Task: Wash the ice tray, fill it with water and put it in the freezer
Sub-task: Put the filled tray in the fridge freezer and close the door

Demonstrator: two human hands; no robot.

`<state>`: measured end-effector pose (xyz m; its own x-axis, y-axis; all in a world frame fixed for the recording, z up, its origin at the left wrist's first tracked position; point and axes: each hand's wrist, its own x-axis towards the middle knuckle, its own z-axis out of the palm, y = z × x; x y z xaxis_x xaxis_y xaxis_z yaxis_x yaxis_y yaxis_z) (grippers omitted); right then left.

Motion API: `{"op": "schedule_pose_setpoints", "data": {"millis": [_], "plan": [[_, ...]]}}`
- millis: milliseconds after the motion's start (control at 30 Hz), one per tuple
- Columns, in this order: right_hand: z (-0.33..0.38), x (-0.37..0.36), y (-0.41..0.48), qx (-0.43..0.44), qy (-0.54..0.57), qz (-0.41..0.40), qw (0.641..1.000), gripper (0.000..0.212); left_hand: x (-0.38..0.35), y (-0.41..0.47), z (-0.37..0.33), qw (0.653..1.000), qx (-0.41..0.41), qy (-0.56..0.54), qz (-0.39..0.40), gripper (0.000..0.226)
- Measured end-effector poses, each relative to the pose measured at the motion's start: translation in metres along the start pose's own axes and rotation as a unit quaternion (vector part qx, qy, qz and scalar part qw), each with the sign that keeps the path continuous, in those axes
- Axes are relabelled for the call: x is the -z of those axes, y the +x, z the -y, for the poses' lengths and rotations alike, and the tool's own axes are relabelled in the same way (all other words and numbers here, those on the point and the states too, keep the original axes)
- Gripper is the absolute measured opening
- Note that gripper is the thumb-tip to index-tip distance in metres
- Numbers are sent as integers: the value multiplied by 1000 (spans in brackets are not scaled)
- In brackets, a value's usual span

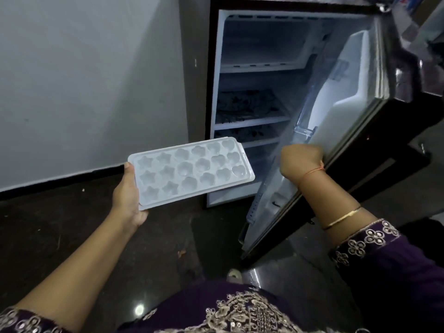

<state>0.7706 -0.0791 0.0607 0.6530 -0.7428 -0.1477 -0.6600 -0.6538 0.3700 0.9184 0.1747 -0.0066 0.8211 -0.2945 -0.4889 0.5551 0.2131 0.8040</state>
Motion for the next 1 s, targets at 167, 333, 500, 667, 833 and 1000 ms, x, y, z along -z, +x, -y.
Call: {"op": "schedule_pose_setpoints", "data": {"millis": [167, 333, 500, 667, 833, 1000], "plan": [[-35, -16, -16, -109, 135, -21, 985, 28, -21, -5, 9, 1000, 13, 20, 12, 43], [-70, -37, -26, -181, 218, -21, 959, 26, -49, -8, 19, 998, 21, 46, 33, 46], [-103, -83, -32, -244, 292, -105, 919, 31, -87, -11, 37, 996, 35, 65, 55, 49], [-141, -124, -37, -267, 296, -211, 892, 43, -136, -13, 63, 994, 42, 78, 69, 51], [-186, -155, -37, -311, 330, -269, 850, 44, -188, -18, 90, 990, 49, 88, 95, 52], [-238, -175, -29, -358, 369, -250, 820, 37, -237, -26, 115, 989, 58, 83, 111, 48]]}}
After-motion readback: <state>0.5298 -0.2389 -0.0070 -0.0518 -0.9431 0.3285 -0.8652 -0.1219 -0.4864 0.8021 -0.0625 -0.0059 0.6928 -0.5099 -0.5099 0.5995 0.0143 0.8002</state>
